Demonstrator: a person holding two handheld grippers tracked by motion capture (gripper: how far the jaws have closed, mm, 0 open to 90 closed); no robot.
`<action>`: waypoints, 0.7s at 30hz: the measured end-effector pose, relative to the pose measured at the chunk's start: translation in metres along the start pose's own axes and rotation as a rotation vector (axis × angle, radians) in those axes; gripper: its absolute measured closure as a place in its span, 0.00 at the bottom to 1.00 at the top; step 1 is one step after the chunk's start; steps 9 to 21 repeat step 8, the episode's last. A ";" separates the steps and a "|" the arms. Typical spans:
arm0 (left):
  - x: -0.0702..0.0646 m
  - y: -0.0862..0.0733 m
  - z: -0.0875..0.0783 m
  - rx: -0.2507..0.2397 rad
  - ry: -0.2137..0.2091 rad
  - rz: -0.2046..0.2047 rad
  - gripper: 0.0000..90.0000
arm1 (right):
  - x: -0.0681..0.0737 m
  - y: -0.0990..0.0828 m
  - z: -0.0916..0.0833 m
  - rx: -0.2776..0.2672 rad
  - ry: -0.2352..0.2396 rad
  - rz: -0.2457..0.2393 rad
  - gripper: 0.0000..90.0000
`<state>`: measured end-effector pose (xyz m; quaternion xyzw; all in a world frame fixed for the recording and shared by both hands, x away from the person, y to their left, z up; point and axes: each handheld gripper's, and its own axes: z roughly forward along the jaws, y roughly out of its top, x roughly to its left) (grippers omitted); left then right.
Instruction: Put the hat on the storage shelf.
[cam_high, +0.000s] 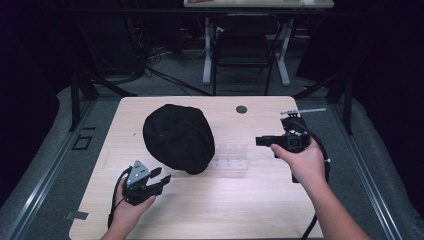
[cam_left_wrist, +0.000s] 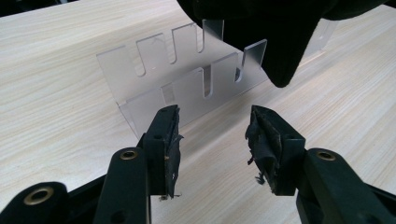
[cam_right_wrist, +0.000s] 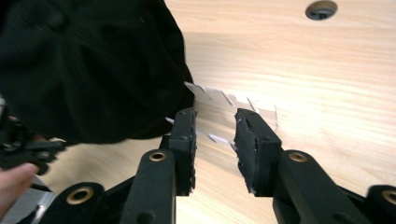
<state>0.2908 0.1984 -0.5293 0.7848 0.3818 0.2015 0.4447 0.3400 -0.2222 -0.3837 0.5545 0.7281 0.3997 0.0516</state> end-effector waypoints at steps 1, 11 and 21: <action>-0.001 0.000 0.000 -0.003 -0.002 -0.005 0.59 | -0.003 -0.006 0.003 -0.008 -0.004 0.001 0.74; -0.009 0.002 0.003 -0.024 -0.027 0.011 0.58 | -0.013 -0.033 0.011 -0.046 -0.024 -0.011 0.70; -0.009 0.002 0.003 -0.024 -0.027 0.011 0.58 | -0.013 -0.033 0.011 -0.046 -0.024 -0.011 0.70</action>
